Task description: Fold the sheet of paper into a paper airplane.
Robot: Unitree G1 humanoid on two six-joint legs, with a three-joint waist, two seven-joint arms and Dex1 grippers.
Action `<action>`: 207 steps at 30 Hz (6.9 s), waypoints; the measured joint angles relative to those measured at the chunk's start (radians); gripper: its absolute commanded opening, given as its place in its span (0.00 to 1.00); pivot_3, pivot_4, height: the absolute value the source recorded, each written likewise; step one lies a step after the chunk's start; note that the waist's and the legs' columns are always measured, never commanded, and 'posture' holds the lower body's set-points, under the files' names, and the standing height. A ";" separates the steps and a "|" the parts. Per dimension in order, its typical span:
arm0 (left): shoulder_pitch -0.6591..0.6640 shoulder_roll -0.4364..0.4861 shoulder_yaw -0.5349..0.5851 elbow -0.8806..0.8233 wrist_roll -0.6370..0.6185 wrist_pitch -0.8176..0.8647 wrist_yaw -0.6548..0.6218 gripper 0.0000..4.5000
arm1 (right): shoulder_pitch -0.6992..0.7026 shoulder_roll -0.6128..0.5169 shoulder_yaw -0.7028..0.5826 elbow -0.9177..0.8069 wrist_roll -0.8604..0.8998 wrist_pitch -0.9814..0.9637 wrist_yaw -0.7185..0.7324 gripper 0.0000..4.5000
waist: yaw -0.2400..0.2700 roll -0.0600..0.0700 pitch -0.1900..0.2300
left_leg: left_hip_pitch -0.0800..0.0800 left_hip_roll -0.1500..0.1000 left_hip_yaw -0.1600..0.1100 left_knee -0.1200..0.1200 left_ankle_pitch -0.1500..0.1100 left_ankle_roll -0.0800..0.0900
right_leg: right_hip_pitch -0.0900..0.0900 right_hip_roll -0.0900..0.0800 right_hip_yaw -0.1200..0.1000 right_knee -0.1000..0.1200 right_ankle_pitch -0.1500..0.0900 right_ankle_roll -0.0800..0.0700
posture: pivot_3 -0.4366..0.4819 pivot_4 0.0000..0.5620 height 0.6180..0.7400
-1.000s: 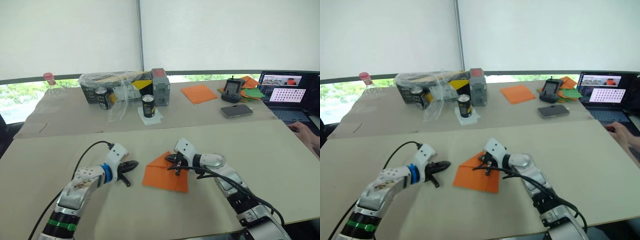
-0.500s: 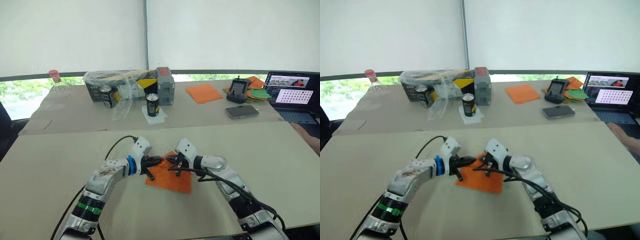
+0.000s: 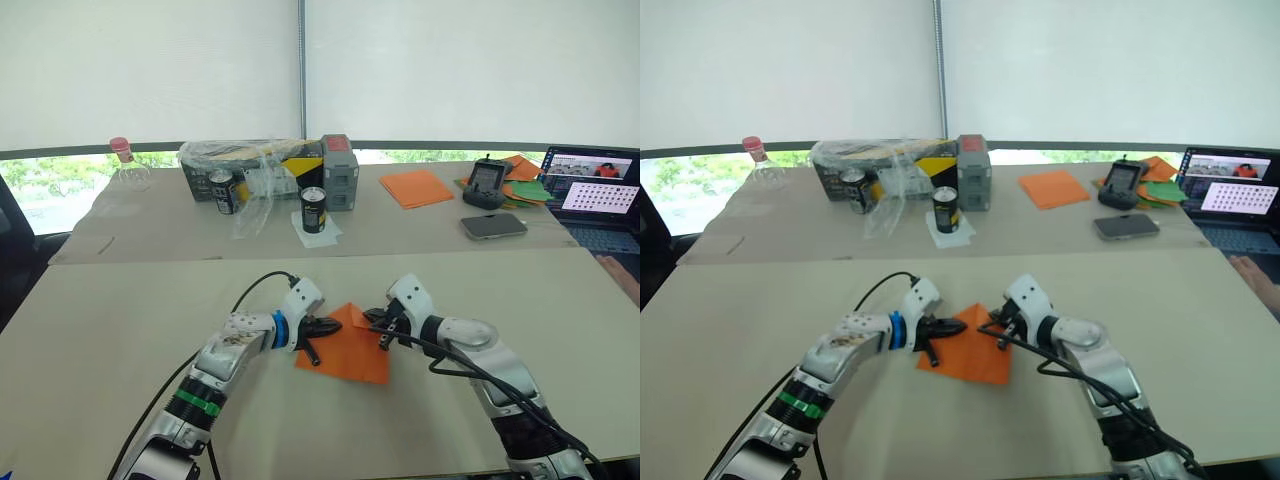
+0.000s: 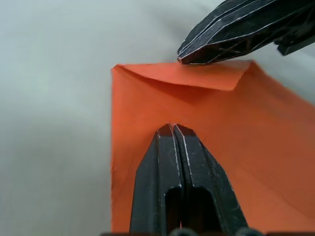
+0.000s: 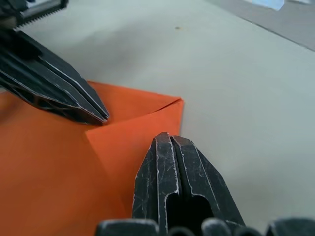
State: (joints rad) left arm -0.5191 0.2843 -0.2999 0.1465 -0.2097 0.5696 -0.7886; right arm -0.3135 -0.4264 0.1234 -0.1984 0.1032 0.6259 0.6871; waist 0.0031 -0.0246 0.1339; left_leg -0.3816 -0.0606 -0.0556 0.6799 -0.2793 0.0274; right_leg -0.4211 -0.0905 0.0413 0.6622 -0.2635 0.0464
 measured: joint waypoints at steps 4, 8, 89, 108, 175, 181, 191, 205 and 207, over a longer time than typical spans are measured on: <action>-0.031 -0.028 -0.011 0.050 0.025 -0.036 0.011 0.01 | 0.034 0.012 -0.043 -0.041 0.041 0.061 -0.041 0.00 | 0.000 0.000 0.000 | -0.001 0.000 0.000 0.000 0.000 0.000 | -0.001 0.000 0.000 0.000 0.000 0.000 | 0.48 0.27 1.00; -0.032 -0.026 -0.014 0.063 0.028 -0.052 -0.003 0.01 | 0.082 -0.008 -0.124 -0.117 0.088 0.120 -0.063 0.00 | 0.000 0.000 0.000 | -0.001 0.000 0.000 0.000 0.000 0.000 | -0.001 0.000 0.000 0.000 0.000 0.000 | 0.48 0.27 1.00; 0.062 -0.090 0.083 0.020 0.007 -0.065 0.051 0.01 | -0.104 -0.068 0.031 0.276 0.121 -0.115 0.159 0.00 | -0.016 0.000 0.000 | -0.001 0.001 0.001 0.000 0.000 0.000 | -0.001 0.000 0.001 0.001 0.000 0.000 | 0.48 0.27 1.00; 0.061 -0.085 0.082 0.021 0.007 -0.064 0.042 0.01 | -0.057 -0.060 0.098 0.165 0.007 -0.164 0.072 0.00 | -0.017 0.000 0.000 | 0.000 0.001 0.001 0.000 0.000 0.000 | 0.000 0.000 0.000 0.001 0.000 0.000 | 0.48 0.27 1.00; 0.186 0.088 0.160 -0.180 -0.053 0.043 0.069 0.01 | -0.152 0.126 0.106 0.310 0.152 -0.081 0.051 0.00 | -0.022 0.000 0.000 | 0.000 0.002 0.000 -0.001 0.000 0.000 | -0.001 0.001 0.000 0.001 0.000 0.000 | 0.48 0.27 1.00; 0.254 0.133 0.204 -0.249 -0.083 0.068 0.075 0.01 | -0.183 0.135 0.115 0.363 0.128 -0.107 0.078 0.00 | -0.023 0.000 0.000 | 0.001 0.002 0.000 -0.001 0.000 0.000 | -0.001 0.001 0.000 0.001 0.000 0.000 | 0.48 0.27 1.00; 0.202 0.132 0.321 -0.243 -0.149 0.083 0.093 0.01 | -0.170 0.105 0.143 0.343 0.077 -0.145 0.098 0.00 | -0.014 0.000 0.000 | 0.002 0.001 0.000 -0.001 0.000 0.000 | 0.001 0.000 0.000 0.001 0.000 0.000 | 0.48 0.27 1.00; 0.159 0.125 0.128 -0.154 -0.063 0.012 0.048 0.01 | -0.058 0.101 0.092 0.226 0.095 -0.133 0.044 0.00 | -0.015 0.000 0.000 | 0.002 0.001 0.000 -0.001 0.000 0.000 | 0.000 0.000 0.000 0.001 0.000 0.000 | 0.48 0.27 1.00; 0.159 0.140 0.113 -0.150 -0.045 -0.006 0.036 0.01 | -0.055 0.106 0.089 0.228 0.096 -0.149 0.031 0.00 | -0.015 0.000 0.000 | 0.002 0.001 0.000 -0.001 0.000 0.000 | 0.000 0.000 0.000 0.001 0.000 0.000 | 0.48 0.27 1.00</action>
State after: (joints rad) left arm -0.3605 0.4242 -0.1867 -0.0038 -0.2550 0.5638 -0.7529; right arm -0.3684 -0.3200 0.2127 0.0295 0.1989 0.4772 0.7179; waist -0.0117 -0.0247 0.1342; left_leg -0.3796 -0.0597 -0.0555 0.6791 -0.2792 0.0272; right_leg -0.4207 -0.0906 0.0414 0.6628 -0.2634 0.0463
